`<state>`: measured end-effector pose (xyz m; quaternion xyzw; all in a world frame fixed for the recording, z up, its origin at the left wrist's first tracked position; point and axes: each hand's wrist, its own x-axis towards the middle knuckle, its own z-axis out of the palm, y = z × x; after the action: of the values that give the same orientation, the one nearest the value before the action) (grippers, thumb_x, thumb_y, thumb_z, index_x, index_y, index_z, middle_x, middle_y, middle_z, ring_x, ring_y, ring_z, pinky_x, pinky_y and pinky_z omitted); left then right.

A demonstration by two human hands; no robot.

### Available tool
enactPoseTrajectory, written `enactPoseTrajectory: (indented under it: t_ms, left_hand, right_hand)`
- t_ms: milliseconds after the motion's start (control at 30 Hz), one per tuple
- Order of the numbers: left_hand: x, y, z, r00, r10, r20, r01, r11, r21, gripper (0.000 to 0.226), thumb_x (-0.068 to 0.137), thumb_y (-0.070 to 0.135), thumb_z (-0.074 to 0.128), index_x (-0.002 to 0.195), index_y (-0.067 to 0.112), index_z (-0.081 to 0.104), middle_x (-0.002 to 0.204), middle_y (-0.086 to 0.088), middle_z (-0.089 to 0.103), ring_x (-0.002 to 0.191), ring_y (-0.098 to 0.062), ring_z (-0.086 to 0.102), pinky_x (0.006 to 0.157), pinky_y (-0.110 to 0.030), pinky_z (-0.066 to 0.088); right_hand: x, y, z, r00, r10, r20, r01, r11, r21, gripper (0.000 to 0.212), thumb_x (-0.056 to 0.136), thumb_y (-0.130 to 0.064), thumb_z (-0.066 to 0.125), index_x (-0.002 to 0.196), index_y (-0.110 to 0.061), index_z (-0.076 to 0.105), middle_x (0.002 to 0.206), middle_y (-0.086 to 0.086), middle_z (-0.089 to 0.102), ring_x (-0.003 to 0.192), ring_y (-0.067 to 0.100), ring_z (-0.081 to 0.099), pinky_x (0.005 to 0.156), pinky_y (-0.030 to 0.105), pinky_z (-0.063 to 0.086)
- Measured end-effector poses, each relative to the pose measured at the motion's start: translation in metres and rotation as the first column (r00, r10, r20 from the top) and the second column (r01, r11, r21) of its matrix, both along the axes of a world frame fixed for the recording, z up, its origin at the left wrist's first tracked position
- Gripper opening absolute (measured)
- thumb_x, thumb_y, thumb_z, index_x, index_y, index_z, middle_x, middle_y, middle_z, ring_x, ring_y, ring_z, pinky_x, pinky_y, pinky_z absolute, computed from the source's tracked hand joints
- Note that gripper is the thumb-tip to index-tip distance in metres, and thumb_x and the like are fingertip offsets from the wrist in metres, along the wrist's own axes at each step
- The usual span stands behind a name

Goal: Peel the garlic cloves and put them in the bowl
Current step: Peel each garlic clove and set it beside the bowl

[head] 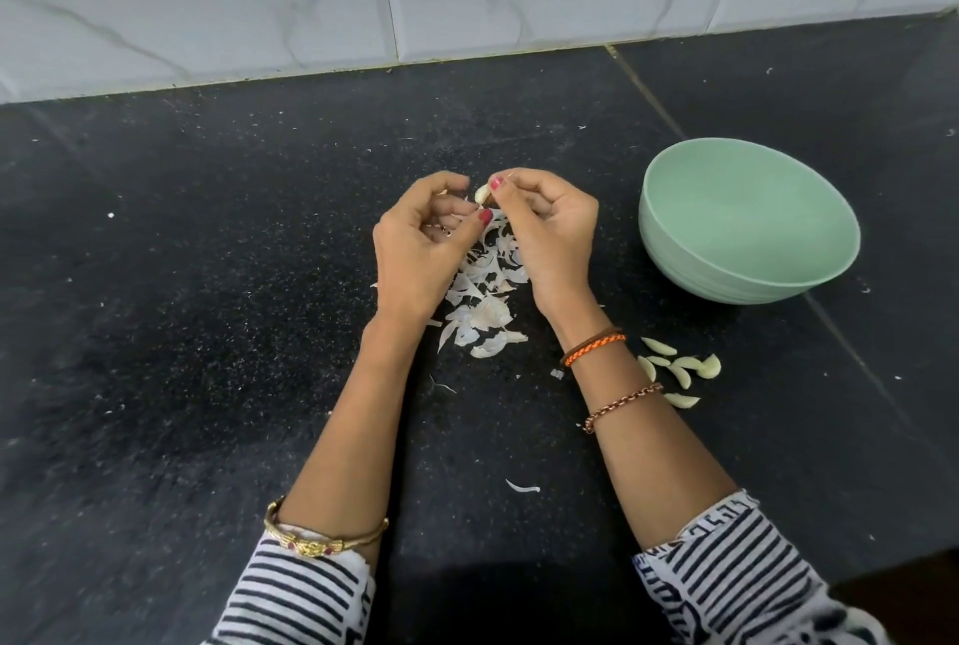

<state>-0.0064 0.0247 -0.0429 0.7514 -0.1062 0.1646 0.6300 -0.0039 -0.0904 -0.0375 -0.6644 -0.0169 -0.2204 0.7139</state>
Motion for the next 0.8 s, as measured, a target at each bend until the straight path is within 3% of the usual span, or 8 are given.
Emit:
enactPoseTrajectory:
  t_ms: [133,300,367,433,533,667,800]
  left_hand:
    - [0.0,-0.002,0.001,0.993,0.043,0.113,-0.047,0.998,0.036,0.016,0.079,0.011,0.069,0.093,0.018,0.067,0.083,0.012,0.065,0.073,-0.002,0.059,0.068,-0.019,0.048]
    - [0.002,0.002,0.0,0.996,0.085,0.031,-0.082,0.992,-0.093,0.022,0.078,0.004,0.071,0.091,0.022,0.068,0.075,0.017,0.067,0.074,-0.001,0.064,0.072,-0.021,0.053]
    - [0.003,0.003,-0.001,0.997,0.067,0.046,-0.062,0.992,-0.106,0.022,0.079,0.004,0.07,0.092,0.021,0.068,0.074,0.019,0.068,0.076,-0.002,0.065,0.073,-0.019,0.052]
    - [0.005,0.005,-0.002,0.997,0.049,0.059,-0.042,0.993,-0.112,0.019,0.08,0.005,0.069,0.094,0.017,0.069,0.075,0.019,0.069,0.078,-0.004,0.067,0.074,-0.021,0.052]
    - [0.006,0.007,-0.003,0.998,0.027,0.061,-0.019,0.992,-0.123,0.018,0.081,0.005,0.068,0.097,0.013,0.068,0.076,0.018,0.07,0.078,-0.006,0.067,0.075,-0.023,0.053]
    - [0.006,0.006,-0.002,0.999,-0.001,0.042,0.007,0.99,-0.141,0.021,0.081,0.001,0.067,0.097,0.014,0.068,0.073,0.021,0.069,0.075,0.001,0.064,0.073,-0.018,0.051]
    - [0.004,0.005,0.0,0.998,-0.043,0.049,0.049,0.992,-0.113,0.025,0.081,0.0,0.066,0.088,0.024,0.068,0.072,0.022,0.069,0.072,0.003,0.063,0.07,-0.015,0.049]
  right_hand:
    - [-0.001,0.002,0.0,0.998,0.062,-0.017,-0.062,0.998,-0.016,0.012,0.085,0.0,0.062,0.078,-0.007,0.068,0.071,-0.001,0.068,0.07,0.009,0.065,0.069,0.02,0.051]
    - [-0.001,-0.001,0.001,0.992,0.109,-0.059,-0.114,0.99,-0.088,0.017,0.085,0.001,0.061,0.093,-0.013,0.066,0.073,-0.005,0.065,0.075,0.002,0.062,0.081,0.019,0.05]
    - [0.0,-0.003,0.002,0.992,0.121,-0.026,-0.123,0.979,-0.16,0.015,0.085,0.001,0.061,0.096,-0.006,0.068,0.075,-0.007,0.065,0.067,-0.005,0.059,0.07,0.011,0.047]
    - [0.0,-0.004,0.0,0.996,0.08,0.048,-0.062,0.951,-0.303,0.012,0.084,-0.003,0.063,0.093,-0.005,0.071,0.081,-0.008,0.067,0.068,-0.007,0.058,0.064,0.007,0.041]
    - [0.002,-0.006,-0.005,0.986,0.014,0.168,0.069,0.876,-0.477,0.012,0.082,-0.009,0.065,0.089,-0.01,0.074,0.085,-0.009,0.069,0.079,-0.004,0.056,0.068,0.008,0.04]
    - [0.003,-0.01,-0.006,0.951,-0.006,0.308,0.191,0.795,-0.576,0.013,0.08,-0.017,0.063,0.083,-0.012,0.075,0.077,-0.003,0.071,0.076,0.012,0.061,0.066,0.02,0.048]
    - [0.004,-0.008,-0.005,0.917,-0.052,0.395,0.311,0.714,-0.627,0.019,0.077,-0.022,0.057,0.075,-0.013,0.073,0.069,-0.005,0.069,0.07,0.014,0.06,0.059,0.024,0.046]
